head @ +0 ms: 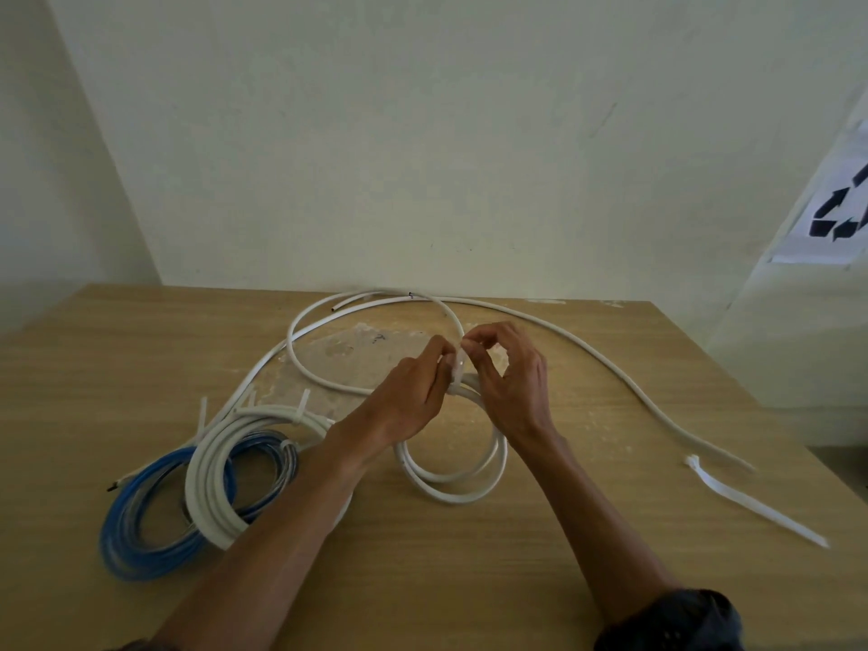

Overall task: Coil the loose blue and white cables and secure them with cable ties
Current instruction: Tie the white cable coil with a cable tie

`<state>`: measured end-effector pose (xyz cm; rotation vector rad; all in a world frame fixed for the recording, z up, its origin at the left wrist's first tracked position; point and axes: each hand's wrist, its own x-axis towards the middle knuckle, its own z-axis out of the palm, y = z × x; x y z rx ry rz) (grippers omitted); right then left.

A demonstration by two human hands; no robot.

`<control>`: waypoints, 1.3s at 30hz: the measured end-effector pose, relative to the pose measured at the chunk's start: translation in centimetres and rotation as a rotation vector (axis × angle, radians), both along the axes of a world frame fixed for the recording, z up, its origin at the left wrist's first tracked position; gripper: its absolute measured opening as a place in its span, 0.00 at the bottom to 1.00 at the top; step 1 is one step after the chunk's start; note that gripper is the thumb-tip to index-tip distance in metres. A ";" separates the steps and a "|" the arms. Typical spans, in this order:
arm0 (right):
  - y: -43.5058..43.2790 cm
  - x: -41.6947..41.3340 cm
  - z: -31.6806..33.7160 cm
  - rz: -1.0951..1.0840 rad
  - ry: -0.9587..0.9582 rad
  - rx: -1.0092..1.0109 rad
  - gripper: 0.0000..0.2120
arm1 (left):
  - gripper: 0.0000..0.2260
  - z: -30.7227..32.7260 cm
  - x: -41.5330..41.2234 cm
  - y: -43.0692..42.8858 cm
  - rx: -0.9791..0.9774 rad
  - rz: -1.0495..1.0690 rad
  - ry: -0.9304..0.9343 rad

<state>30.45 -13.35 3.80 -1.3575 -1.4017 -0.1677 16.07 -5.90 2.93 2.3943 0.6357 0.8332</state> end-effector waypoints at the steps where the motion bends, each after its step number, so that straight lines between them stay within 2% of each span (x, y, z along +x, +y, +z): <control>1: -0.1 -0.2 0.1 0.025 0.034 0.003 0.05 | 0.09 0.0 0.0 0.0 0.001 -0.002 0.004; 6: 0.5 0.7 0.3 0.043 0.100 -0.050 0.01 | 0.06 -0.1 -0.1 -0.3 0.001 0.011 0.009; 15: 2.0 1.0 1.0 -0.103 0.134 -0.329 0.03 | 0.12 1.1 -0.1 -1.2 0.003 -0.002 0.092; 19: 2.4 1.4 2.2 -0.030 0.238 -0.480 0.03 | 0.12 1.0 -0.4 -1.2 -0.004 0.010 0.104; 21: 2.3 1.3 2.6 -0.045 0.232 -0.443 0.04 | 0.12 0.9 -0.4 -1.1 -0.009 0.021 0.110; 26: 1.6 0.0 2.4 -0.086 0.143 -0.167 0.04 | 0.12 1.0 -0.2 -0.9 -0.028 0.032 0.119; 28: 1.8 0.1 2.1 -0.055 0.212 -0.197 0.03 | 0.15 1.1 -0.2 -1.0 -0.057 0.030 0.153; 32: 3.2 0.6 1.2 -0.002 0.389 -0.405 0.03 | 0.18 1.2 -0.5 -1.5 -0.068 0.055 0.193; 35: 3.5 1.0 1.2 0.006 0.412 -0.469 0.03 | 0.18 0.9 -0.3 -1.5 -0.019 0.082 0.224; 39: 2.3 -0.2 2.3 -0.008 0.264 -0.210 0.03 | 0.18 0.5 -0.4 -0.2 -0.096 0.086 0.234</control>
